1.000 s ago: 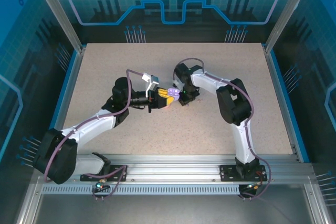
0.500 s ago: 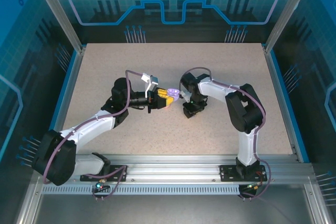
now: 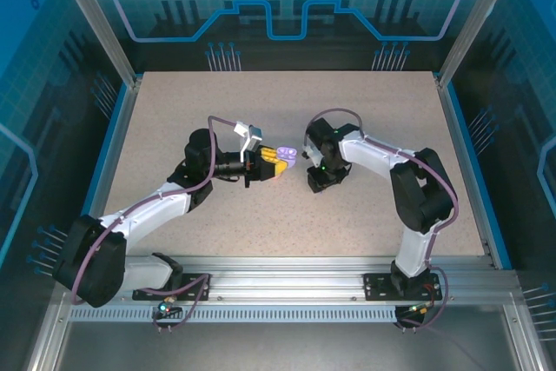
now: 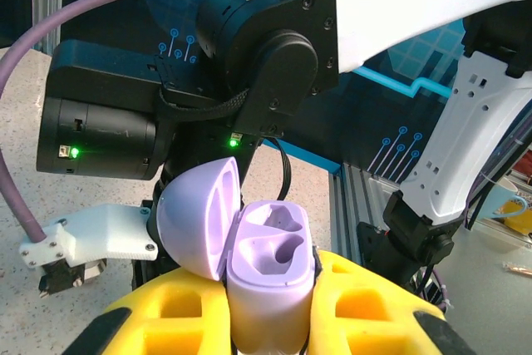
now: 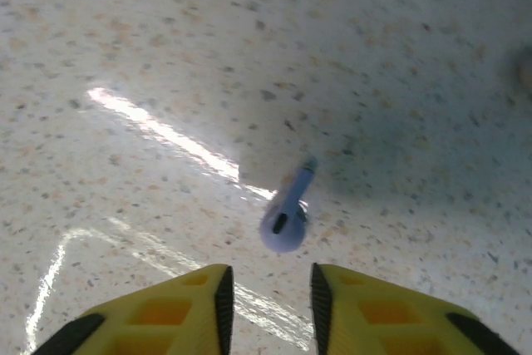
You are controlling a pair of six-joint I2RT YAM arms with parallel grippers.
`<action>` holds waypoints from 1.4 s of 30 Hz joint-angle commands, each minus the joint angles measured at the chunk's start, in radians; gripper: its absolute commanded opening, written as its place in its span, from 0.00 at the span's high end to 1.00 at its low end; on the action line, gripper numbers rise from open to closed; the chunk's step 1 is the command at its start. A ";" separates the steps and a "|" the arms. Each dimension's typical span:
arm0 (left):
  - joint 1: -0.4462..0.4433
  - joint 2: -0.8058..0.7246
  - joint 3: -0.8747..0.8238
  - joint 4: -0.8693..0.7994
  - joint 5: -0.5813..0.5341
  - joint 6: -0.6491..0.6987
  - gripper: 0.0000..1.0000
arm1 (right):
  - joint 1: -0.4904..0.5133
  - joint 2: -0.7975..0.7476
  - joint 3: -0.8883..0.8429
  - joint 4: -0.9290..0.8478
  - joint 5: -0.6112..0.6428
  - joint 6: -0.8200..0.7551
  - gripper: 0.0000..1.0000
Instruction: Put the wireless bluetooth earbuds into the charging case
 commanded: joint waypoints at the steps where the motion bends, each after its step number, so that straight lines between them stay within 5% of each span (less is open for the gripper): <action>1: 0.007 0.004 0.006 0.003 0.022 0.015 0.90 | -0.021 0.001 -0.004 0.017 0.065 0.062 0.75; 10: 0.007 0.009 0.016 0.000 0.023 0.011 0.91 | -0.020 0.136 0.074 0.005 0.101 0.050 0.79; 27: 0.007 -0.001 0.008 -0.005 0.020 0.014 0.90 | 0.035 0.209 0.146 -0.007 -0.103 -0.143 0.77; 42: 0.007 0.009 0.021 -0.018 0.027 0.024 0.90 | 0.000 0.009 0.058 0.044 -0.049 0.058 0.56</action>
